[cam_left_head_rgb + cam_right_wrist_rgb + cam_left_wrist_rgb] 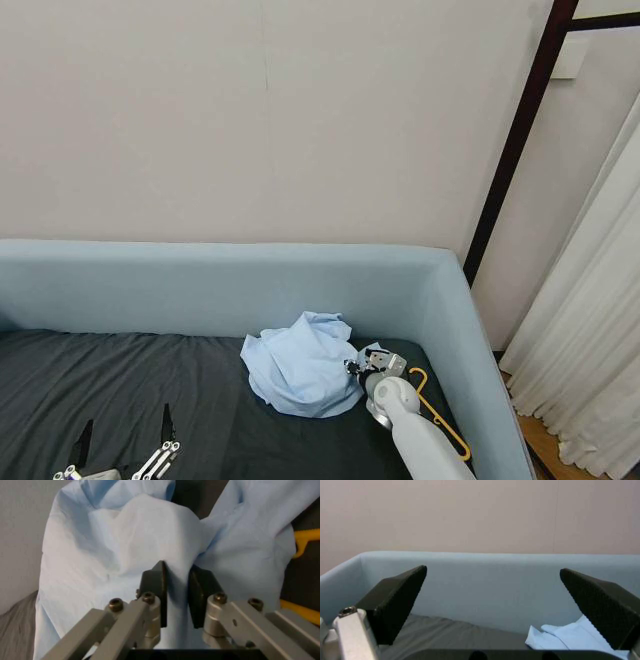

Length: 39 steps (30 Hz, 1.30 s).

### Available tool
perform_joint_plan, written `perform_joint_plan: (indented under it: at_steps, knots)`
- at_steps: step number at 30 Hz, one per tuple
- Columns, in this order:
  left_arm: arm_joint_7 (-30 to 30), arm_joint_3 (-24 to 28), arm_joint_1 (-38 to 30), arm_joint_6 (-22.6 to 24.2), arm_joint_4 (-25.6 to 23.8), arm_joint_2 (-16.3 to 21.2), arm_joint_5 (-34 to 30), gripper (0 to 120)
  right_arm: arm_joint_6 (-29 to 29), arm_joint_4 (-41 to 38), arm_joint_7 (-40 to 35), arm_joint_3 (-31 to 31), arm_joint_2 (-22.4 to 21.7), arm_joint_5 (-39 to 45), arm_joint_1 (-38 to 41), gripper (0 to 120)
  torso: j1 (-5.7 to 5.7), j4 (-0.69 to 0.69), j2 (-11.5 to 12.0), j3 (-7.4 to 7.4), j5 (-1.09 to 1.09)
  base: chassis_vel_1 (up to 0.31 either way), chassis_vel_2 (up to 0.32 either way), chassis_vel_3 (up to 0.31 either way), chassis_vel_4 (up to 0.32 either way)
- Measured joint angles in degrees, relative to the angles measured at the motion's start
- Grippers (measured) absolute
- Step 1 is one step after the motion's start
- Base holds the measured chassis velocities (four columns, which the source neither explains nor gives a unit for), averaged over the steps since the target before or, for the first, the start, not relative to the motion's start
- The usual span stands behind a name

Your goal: Pick up the clothes from the sofa and hang them on the clothes hanger.

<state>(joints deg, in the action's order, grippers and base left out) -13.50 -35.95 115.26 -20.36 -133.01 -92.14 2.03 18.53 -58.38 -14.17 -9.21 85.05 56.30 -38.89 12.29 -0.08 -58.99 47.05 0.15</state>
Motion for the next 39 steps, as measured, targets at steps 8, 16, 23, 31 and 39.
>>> perform_joint_plan:
  at_steps: [8, 16, 23, 31, 39]
  knots:
    - [-0.5, 0.3, -2.3, 0.0, 1.5, 0.0, -0.5, 100, -8.0, -8.0, 2.9, 4.3, -3.3, 0.9, -1.7, 0, 0.00, 0.00, 0.0, 0.00, 0.00, 0.000, 0.000, 0.000, 0.000]
    - [-0.5, -0.2, -3.8, 0.4, 2.4, 0.0, -2.3, 100, -17.0, -19.2, 7.5, 7.9, -8.7, 6.8, -1.6, 0, 0.00, -0.01, 0.0, 0.00, 0.01, 0.000, 0.000, 0.000, 0.000]
    - [-0.5, -0.7, -5.0, 0.7, 3.2, 1.0, -3.7, 100, -19.3, -32.1, 7.4, 10.4, -11.9, 11.1, -0.9, 0, 0.00, 0.00, 0.0, 0.00, 0.00, 0.000, 0.000, 0.000, 0.000]
    - [-0.5, -1.4, -5.3, 0.8, 3.3, 2.5, -5.0, 100, -20.4, -41.4, 7.3, 10.8, -12.6, 12.2, 1.8, 0, 0.00, 0.01, 0.0, 0.00, 0.00, 0.000, 0.000, 0.000, 0.000]
    - [-0.5, -2.1, -5.2, 0.8, 3.2, 3.3, -5.6, 100, -20.8, -47.0, 7.3, 9.9, -14.6, 12.4, 4.1, 0, 0.00, 0.00, 0.0, 0.00, 0.00, 0.000, 0.000, 0.000, 0.000]
